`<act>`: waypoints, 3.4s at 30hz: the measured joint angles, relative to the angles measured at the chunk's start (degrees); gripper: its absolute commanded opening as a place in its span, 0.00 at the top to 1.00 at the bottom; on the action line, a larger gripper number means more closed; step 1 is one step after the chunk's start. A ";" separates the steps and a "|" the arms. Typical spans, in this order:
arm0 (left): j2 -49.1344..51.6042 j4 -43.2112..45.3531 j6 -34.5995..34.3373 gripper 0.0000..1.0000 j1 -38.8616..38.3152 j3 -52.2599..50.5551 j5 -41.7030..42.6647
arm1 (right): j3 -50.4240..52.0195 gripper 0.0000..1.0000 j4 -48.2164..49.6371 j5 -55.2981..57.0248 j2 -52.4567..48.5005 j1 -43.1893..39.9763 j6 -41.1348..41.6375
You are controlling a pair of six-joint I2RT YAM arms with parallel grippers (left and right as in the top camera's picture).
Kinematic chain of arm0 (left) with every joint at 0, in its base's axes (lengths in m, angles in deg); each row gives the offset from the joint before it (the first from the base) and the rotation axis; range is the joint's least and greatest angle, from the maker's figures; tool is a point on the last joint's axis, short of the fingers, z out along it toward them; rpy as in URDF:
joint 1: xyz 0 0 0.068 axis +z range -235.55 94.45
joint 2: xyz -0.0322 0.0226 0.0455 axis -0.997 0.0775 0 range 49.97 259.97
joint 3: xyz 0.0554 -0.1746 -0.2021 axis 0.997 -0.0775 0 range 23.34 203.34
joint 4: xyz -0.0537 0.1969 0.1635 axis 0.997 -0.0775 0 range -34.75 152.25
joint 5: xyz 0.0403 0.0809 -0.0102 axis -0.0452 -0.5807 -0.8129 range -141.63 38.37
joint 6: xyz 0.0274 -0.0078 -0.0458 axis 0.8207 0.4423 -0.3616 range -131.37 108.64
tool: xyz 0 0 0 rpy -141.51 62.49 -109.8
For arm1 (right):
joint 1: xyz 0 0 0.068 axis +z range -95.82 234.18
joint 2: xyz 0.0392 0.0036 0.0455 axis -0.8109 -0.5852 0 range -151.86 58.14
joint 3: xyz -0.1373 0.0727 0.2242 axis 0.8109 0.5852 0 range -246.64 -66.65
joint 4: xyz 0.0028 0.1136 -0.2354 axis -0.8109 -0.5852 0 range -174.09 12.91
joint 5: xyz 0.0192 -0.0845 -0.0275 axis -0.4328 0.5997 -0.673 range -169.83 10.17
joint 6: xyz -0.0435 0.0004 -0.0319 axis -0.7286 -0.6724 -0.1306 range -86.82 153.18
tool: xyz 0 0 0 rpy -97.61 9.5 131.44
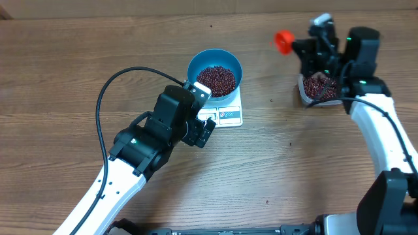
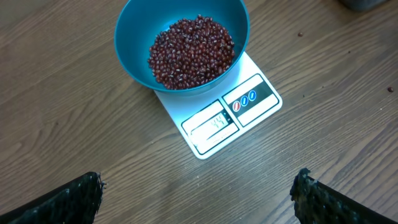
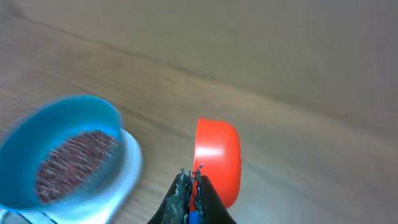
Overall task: Scoop item into bowl and weigh 150g on scale
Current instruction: 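Move the empty red scoop with the right gripper back to the bean tub, then dip the red scoop into the bean tub with the right gripper, then carry the filled scoop with the right gripper over the teal bowl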
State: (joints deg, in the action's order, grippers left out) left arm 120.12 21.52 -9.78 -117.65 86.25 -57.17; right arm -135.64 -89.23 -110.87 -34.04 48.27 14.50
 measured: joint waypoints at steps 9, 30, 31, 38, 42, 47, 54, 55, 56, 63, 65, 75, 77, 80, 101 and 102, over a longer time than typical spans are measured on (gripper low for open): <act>0.00 0.00 0.00 0.00 0.00 0.00 -0.02 | 0.07 0.96 -15.30 3.72 -0.02 -6.47 0.48; 0.00 0.00 0.00 0.00 0.00 0.00 0.00 | 0.92 0.96 -20.20 18.99 -4.66 -6.43 0.46; 0.00 0.00 0.00 0.01 0.00 0.00 -0.02 | 0.92 0.96 -20.52 18.93 -5.05 -6.45 0.44; 0.00 0.00 0.00 0.00 0.00 0.00 0.00 | 0.92 0.96 -21.46 12.74 -5.86 -7.04 0.61; 0.00 0.00 0.00 0.00 0.00 0.00 -0.02 | 0.92 0.96 -21.46 11.41 -4.76 -8.94 0.68; 0.00 0.00 0.00 0.00 0.00 0.00 0.00 | 0.92 0.96 -21.49 10.78 -2.12 -12.68 2.58; 0.00 0.00 0.00 0.00 0.00 0.00 0.00 | 0.92 0.96 -21.57 2.56 -1.62 -15.37 5.14; 0.00 0.00 0.00 0.00 0.00 0.00 0.00 | 0.92 0.96 -21.57 1.79 -1.62 -15.41 5.18; 0.00 0.00 0.00 0.00 0.00 0.00 0.00 | 0.92 0.96 -21.49 -1.57 -1.62 -15.65 5.22; 0.00 0.00 0.00 0.00 0.00 0.00 0.00 | 0.92 0.96 -19.93 -15.63 -1.62 -16.24 5.55; 0.00 0.00 0.00 0.00 0.00 0.00 -0.02 | 0.92 0.96 -19.91 -17.84 -1.62 -16.22 5.81; 0.00 0.00 0.00 0.00 0.00 0.00 -0.02 | 0.92 0.96 -19.89 -29.05 -1.62 -15.56 6.88; 0.00 0.00 0.00 0.00 0.00 0.00 0.00 | 0.92 0.96 -19.76 -30.36 -1.62 -13.92 6.91; 0.00 0.02 0.00 0.00 0.00 0.00 -0.02 | 0.90 0.96 -17.97 -31.21 -1.62 -10.19 7.06; 0.00 0.00 0.00 0.00 0.00 0.00 -0.02 | 0.83 0.96 0.98 -21.14 -1.62 11.98 16.96; 0.00 0.00 0.00 0.00 0.00 0.00 0.00 | 0.83 0.96 0.96 -20.04 -1.62 12.44 16.98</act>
State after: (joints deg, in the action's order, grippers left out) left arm 120.12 21.52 -9.78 -117.65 86.25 -57.17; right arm -134.81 -88.27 -130.92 -35.66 60.71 31.48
